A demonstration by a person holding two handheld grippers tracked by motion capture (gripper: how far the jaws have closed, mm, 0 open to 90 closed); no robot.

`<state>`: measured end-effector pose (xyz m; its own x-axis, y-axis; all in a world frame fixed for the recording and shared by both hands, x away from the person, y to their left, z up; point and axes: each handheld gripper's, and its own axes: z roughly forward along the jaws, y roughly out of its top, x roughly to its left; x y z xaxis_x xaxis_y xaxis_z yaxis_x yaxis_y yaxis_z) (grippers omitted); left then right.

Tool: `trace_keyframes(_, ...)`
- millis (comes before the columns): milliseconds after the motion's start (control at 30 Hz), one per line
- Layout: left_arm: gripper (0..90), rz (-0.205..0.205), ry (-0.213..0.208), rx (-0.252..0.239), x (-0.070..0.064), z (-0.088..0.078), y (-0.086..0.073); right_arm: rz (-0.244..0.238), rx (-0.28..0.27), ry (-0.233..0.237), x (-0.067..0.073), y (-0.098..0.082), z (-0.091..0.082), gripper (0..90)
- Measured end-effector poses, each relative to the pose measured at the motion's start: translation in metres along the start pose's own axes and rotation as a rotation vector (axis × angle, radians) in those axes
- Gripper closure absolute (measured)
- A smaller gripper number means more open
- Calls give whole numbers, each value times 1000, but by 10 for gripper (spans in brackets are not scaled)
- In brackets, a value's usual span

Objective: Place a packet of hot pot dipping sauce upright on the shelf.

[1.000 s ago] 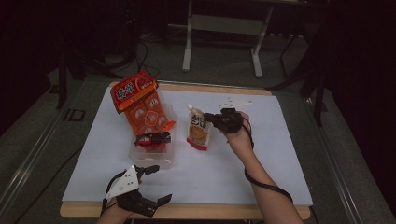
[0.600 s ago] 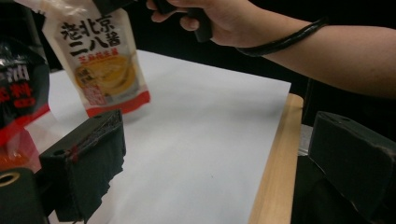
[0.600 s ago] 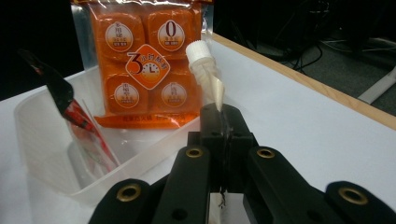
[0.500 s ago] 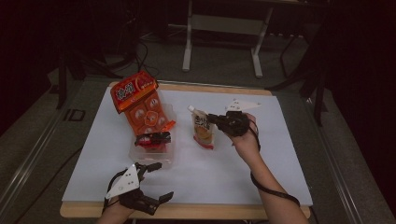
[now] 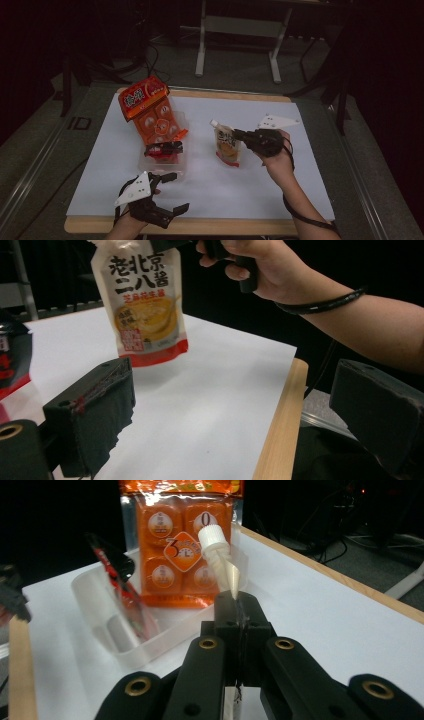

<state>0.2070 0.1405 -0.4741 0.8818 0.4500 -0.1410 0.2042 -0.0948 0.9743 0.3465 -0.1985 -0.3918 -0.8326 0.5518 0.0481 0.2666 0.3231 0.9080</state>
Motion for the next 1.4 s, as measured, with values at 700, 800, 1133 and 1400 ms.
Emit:
trace_keyframes(700,49,-51,-15,-6,11,25,19,-56,-92,95,41,-2,-52,897)
trace_keyframes(800,50,-53,-17,-12,13,27,22,-63,-105,109,47,-1,-56,897)
trace_keyframes(1133,62,-33,-26,-17,16,35,39,-84,-129,161,62,4,-65,897)
trace_keyframes(1400,140,0,-70,-26,17,39,57,-102,-132,197,75,4,-65,896)
